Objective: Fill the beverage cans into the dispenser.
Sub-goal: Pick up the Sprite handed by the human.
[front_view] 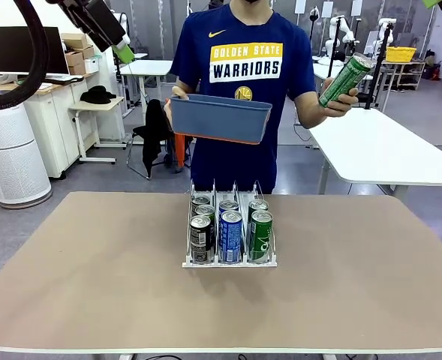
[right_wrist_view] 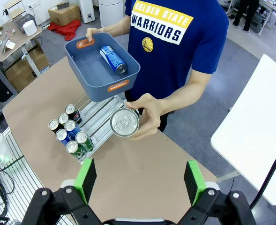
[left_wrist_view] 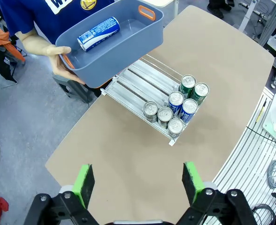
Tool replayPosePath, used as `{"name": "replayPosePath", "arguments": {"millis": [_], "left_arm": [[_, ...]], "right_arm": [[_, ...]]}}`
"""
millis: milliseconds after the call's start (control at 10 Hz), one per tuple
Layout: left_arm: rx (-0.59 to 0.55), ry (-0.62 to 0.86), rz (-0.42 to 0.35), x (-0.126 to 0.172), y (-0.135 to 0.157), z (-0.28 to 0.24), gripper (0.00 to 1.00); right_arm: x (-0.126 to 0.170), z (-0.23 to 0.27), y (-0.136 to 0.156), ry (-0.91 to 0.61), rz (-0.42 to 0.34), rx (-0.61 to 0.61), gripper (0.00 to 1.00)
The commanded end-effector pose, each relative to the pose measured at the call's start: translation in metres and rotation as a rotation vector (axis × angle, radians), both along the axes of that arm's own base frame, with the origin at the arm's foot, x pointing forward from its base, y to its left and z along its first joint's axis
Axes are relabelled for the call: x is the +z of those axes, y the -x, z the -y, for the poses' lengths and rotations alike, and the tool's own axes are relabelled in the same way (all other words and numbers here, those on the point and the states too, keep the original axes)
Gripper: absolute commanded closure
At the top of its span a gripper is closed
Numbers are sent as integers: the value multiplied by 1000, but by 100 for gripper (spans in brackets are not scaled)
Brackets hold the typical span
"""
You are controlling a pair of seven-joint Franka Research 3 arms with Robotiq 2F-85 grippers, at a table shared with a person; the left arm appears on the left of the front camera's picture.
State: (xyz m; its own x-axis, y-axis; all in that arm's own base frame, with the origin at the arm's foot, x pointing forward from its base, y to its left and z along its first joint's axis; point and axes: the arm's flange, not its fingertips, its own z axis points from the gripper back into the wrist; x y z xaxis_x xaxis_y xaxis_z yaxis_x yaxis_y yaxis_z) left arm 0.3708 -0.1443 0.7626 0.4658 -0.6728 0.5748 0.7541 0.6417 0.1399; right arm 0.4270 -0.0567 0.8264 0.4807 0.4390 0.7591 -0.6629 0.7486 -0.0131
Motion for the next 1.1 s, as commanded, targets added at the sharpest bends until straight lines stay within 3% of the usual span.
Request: {"name": "replayPosePath", "arguments": {"millis": [0, 300, 500, 1000], "left_arm": [[3, 1, -8, 0, 1, -1, 0], [3, 1, -8, 0, 1, -1, 0], [3, 1, -8, 0, 1, -1, 0], [3, 1, -8, 0, 1, -1, 0]], "right_arm": [[0, 0, 0, 0, 0, 0, 0], [-6, -13, -20, 99, -157, 65, 0], [-15, -22, -36, 122, -222, 110, 0], [-42, -67, -62, 210, -242, 167, 0]]}}
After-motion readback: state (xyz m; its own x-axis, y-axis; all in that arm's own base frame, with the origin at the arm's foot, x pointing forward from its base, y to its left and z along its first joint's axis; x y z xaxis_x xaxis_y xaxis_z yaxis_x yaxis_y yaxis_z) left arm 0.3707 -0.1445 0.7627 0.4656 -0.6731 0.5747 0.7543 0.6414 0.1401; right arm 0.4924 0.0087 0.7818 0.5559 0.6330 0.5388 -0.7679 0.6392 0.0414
